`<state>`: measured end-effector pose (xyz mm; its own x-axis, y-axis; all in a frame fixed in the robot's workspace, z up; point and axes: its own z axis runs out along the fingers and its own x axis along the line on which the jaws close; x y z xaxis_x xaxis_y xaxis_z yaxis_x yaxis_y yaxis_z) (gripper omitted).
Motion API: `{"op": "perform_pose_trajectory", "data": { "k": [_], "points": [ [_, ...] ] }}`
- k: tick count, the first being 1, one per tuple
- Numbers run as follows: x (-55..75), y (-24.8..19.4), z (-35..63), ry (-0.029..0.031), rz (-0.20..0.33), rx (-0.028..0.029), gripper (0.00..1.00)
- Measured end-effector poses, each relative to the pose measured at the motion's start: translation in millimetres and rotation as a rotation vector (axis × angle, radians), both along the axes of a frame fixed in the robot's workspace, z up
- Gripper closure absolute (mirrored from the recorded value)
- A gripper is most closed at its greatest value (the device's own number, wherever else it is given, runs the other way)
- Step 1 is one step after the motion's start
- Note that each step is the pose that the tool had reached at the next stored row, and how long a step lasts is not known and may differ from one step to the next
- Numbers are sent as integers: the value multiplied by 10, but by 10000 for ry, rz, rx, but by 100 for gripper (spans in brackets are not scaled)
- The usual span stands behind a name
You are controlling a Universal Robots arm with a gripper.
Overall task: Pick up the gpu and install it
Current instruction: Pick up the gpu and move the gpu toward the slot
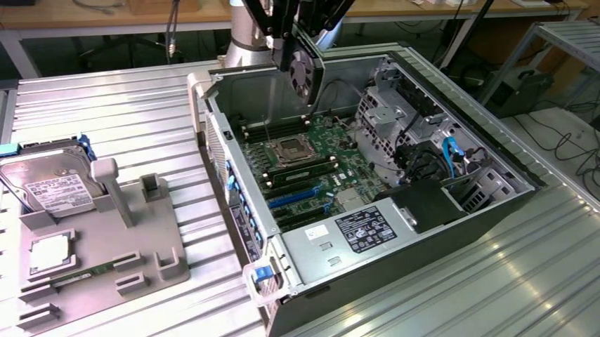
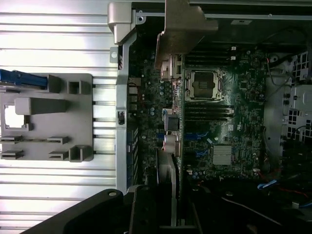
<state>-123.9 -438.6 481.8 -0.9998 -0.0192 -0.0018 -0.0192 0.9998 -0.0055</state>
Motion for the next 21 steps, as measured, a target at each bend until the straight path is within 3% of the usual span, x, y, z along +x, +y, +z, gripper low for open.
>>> {"op": "perform_pose_trajectory", "data": {
  "k": [21],
  "points": [
    [128, 1, -2, 0, 0, 0, 72]
  ]
}}
